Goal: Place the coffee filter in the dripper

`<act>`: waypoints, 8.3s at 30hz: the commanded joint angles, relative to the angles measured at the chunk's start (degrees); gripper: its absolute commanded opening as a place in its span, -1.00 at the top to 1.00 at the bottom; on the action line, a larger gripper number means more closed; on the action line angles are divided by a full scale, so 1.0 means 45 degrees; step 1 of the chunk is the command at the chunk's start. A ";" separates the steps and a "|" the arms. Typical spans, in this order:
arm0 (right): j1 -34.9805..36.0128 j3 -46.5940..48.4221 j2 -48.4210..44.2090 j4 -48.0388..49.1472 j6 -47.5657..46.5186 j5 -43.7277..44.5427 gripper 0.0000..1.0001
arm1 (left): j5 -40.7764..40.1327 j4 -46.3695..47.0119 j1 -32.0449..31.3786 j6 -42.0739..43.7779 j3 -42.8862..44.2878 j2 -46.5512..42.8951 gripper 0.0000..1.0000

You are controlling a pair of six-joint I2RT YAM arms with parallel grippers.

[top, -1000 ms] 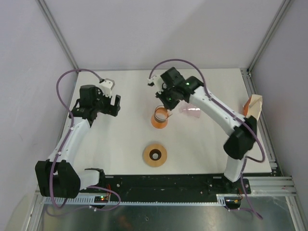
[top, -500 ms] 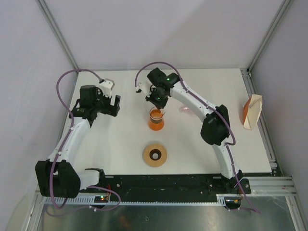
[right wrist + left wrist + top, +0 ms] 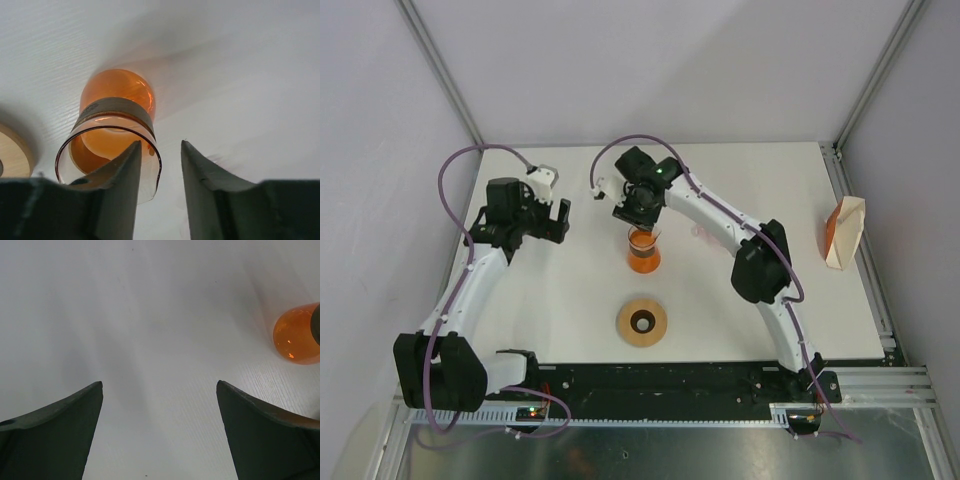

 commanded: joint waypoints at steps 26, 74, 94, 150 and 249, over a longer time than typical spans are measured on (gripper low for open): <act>0.3750 -1.1728 -0.9450 0.6884 0.8269 0.4486 -0.98 | 0.0256 0.0045 -0.0057 -0.0214 -0.0176 -0.0083 -0.99; 0.3722 -0.9627 -0.9100 0.2758 0.7785 0.2408 1.00 | -0.0013 0.0039 -0.0058 -0.0174 -0.0241 -0.0166 -0.99; 0.0047 0.1582 -0.1512 -0.1459 0.5361 0.1890 1.00 | 0.0108 0.0010 -0.0047 -0.0109 -0.0327 -0.0216 -0.99; -0.1258 -0.2124 -0.5236 0.2315 0.5672 0.1496 -0.85 | -0.0017 -0.0002 -0.0051 -0.0036 -0.0345 -0.0170 -0.99; -0.6864 -1.2627 -1.1595 0.5952 0.9148 -0.3813 1.00 | -0.4407 -0.0717 -1.0223 0.1300 0.7599 0.4318 -0.82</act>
